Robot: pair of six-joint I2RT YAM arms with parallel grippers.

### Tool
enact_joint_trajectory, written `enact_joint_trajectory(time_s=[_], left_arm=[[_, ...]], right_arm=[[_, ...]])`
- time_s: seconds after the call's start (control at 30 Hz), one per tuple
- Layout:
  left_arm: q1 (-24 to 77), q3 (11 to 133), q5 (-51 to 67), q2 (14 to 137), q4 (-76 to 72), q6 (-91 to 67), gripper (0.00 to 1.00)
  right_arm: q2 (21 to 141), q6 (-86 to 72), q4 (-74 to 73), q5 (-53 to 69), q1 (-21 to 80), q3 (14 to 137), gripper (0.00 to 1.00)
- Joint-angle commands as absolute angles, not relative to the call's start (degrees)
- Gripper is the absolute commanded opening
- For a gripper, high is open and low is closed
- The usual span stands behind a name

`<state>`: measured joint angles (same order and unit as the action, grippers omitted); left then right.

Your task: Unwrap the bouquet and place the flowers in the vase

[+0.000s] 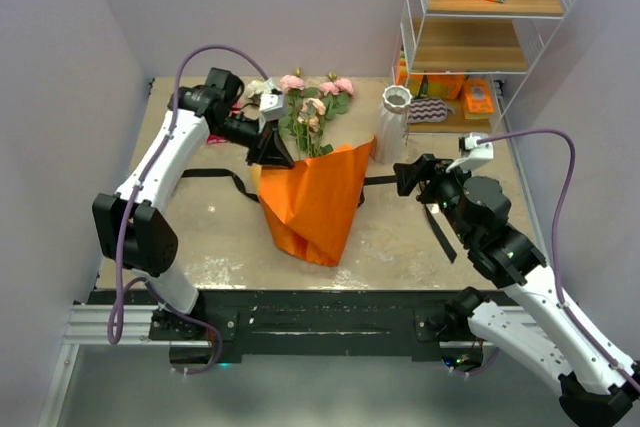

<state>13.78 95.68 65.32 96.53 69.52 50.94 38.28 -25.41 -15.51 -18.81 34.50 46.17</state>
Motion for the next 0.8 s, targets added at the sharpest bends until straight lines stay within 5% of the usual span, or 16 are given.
enact_joint_trajectory(time_s=[0.0,0.3,0.5,0.7,0.73,0.77], left_arm=[[19.41,93.87,65.83,94.31,57.32,35.54,0.00],[32.41,95.27,61.80,98.78,40.44,19.87,0.00],[39.98,100.28,59.86,103.88,39.29,16.26,0.53],[43.15,101.16,60.99,106.17,38.41,13.89,0.70],[43.33,101.25,61.43,106.26,37.97,13.28,0.76],[43.50,101.51,62.22,106.35,37.79,12.05,0.93]], right_arm=[[36.39,-24.52,-16.52,-21.44,34.72,50.10,0.84],[34.63,-22.59,-19.95,-24.69,34.72,54.04,0.88],[33.84,-21.18,-21.62,-27.07,34.80,56.16,0.91],[33.22,-20.74,-22.24,-28.56,34.72,56.34,0.92],[33.05,-20.83,-22.15,-28.56,34.72,56.16,0.92],[33.13,-20.92,-22.15,-28.65,34.80,56.08,0.92]])
